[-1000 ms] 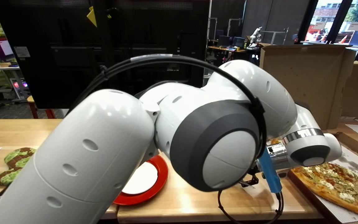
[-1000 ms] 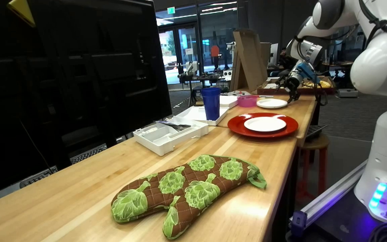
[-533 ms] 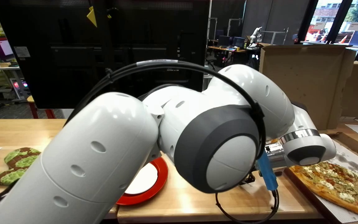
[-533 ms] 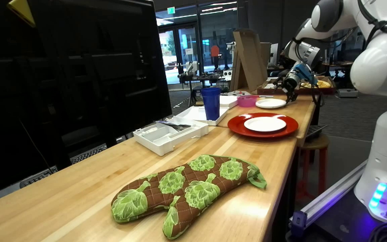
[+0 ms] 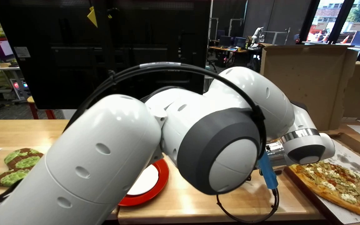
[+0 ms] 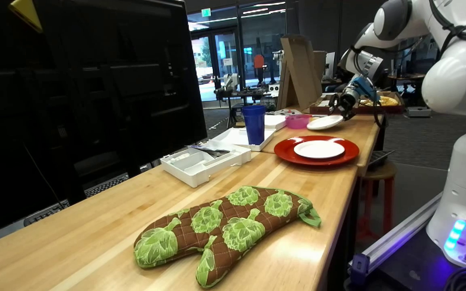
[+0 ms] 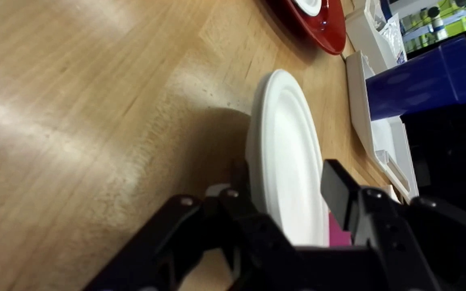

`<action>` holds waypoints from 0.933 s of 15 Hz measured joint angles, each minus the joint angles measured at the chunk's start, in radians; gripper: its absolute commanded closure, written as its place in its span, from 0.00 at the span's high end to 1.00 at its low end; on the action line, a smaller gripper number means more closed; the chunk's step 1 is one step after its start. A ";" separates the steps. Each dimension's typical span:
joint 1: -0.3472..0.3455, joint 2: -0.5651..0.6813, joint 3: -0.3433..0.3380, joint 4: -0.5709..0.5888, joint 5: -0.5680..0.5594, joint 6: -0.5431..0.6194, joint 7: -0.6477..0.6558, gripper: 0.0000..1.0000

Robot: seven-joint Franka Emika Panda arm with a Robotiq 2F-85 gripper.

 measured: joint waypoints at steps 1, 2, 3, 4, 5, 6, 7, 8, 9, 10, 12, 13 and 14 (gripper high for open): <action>0.000 0.000 0.002 0.002 0.000 -0.002 0.000 0.14; 0.000 0.000 0.003 0.005 0.000 -0.004 0.000 0.06; 0.000 0.000 0.005 0.007 0.000 -0.005 0.000 0.01; 0.000 0.000 0.007 0.008 0.000 -0.005 0.000 0.00; 0.000 0.000 0.007 0.008 0.000 -0.005 0.000 0.01; 0.000 0.000 0.008 0.008 0.000 -0.005 0.000 0.03; 0.000 0.000 0.008 0.008 0.000 -0.005 0.000 0.03; 0.000 0.000 0.008 0.008 0.000 -0.005 0.000 0.03; 0.000 0.000 0.009 0.008 0.000 -0.005 0.000 0.03; 0.000 0.000 0.009 0.009 0.000 -0.005 0.000 0.03; 0.000 0.000 0.011 0.009 0.000 -0.005 -0.003 0.03; 0.001 0.000 0.012 0.009 0.000 -0.005 -0.006 0.03; 0.001 -0.002 0.012 0.009 0.000 -0.005 -0.015 0.03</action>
